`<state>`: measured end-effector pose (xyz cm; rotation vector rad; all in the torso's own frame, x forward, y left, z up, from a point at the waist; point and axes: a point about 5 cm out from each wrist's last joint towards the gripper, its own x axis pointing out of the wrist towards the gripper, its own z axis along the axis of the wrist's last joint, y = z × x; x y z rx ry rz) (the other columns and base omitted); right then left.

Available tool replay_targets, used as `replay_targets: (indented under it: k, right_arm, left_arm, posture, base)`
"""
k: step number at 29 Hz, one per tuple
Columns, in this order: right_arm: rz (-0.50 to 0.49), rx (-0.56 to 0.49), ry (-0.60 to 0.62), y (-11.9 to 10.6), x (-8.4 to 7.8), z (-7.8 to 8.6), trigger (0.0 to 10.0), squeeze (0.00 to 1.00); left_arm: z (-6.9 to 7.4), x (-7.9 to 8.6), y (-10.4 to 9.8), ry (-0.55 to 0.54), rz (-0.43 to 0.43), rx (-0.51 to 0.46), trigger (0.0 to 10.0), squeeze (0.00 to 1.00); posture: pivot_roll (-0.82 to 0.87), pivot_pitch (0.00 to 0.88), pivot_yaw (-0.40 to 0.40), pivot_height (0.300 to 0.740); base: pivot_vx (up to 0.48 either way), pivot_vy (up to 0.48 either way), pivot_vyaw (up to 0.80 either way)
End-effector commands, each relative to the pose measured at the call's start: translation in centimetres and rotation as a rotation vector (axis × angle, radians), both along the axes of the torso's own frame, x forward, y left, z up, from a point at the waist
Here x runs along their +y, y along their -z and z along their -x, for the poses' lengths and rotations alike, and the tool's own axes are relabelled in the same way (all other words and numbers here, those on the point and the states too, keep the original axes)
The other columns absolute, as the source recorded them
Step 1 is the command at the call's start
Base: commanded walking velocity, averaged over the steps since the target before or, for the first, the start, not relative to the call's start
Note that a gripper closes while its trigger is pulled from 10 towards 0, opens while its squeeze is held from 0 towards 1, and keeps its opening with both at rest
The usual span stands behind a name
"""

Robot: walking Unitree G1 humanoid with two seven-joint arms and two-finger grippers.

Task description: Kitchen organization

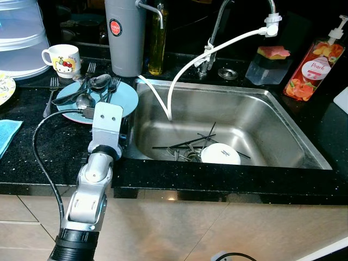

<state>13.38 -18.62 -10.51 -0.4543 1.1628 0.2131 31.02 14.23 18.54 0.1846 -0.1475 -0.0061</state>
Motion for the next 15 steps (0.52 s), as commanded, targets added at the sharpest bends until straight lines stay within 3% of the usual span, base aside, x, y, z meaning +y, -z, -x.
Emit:
replay_targets:
  k: [1, 15]
  right_arm:
    - [0.009, 0.011, -0.002, 0.05, -0.36, 0.25, 10.0, 0.0]
    - [-0.001, 0.001, 0.014, -0.05, -0.02, -0.17, 10.0, 0.0]
  left_arm:
    - [-0.07, -0.49, 0.33, 0.011, 0.009, 0.016, 10.0, 0.0]
    - [-0.23, -0.72, -0.06, 0.027, 0.003, 0.005, 10.0, 0.0]
  posture:
    - [0.23, 0.032, -0.101, 0.74]
    - [0.25, 0.039, -0.091, 0.74]
  base:
    - [0.0, 0.0, 0.0]
    - [0.0, 0.0, 0.0]
